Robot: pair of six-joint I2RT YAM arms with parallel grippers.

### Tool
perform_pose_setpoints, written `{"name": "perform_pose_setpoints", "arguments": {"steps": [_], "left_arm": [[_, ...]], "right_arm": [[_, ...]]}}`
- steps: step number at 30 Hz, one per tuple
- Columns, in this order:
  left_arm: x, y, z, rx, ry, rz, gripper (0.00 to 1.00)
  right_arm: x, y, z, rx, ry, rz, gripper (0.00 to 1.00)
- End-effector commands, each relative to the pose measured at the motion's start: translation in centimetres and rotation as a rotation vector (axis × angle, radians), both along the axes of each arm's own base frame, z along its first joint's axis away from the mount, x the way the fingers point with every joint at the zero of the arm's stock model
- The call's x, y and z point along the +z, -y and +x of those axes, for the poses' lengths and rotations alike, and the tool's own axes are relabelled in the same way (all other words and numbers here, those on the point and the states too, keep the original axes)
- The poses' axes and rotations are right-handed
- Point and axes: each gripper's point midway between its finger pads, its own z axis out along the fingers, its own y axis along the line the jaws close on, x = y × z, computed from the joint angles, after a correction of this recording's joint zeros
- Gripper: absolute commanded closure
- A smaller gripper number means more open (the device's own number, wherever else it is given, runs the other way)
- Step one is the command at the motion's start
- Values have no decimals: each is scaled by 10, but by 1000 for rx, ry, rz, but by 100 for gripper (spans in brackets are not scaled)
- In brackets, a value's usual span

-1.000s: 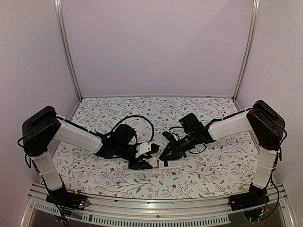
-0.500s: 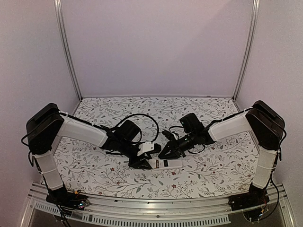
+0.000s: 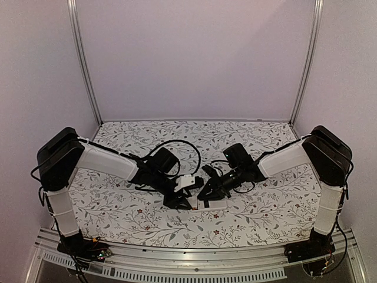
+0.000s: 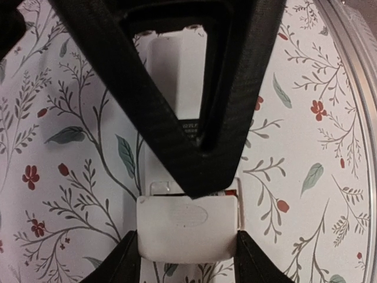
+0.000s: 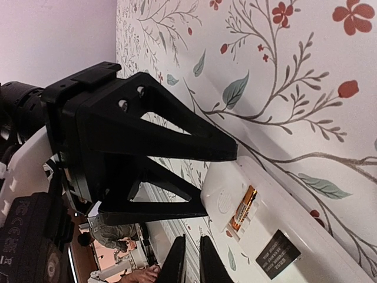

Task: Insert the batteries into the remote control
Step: Place the battery cover on the remote control without the battery cover.

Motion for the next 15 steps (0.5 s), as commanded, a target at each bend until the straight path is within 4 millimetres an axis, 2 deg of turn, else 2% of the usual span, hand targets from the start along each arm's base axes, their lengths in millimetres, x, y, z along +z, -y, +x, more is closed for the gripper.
{"name": "perform_pose_setpoints", "arguments": {"steps": [1, 15], "left_arm": [[-10, -1, -4, 9, -31, 37, 49], [-13, 10, -9, 18, -17, 62, 48]], "right_arm": [[-10, 2, 1, -13, -9, -17, 92], [-15, 2, 1, -18, -15, -26, 92]]}}
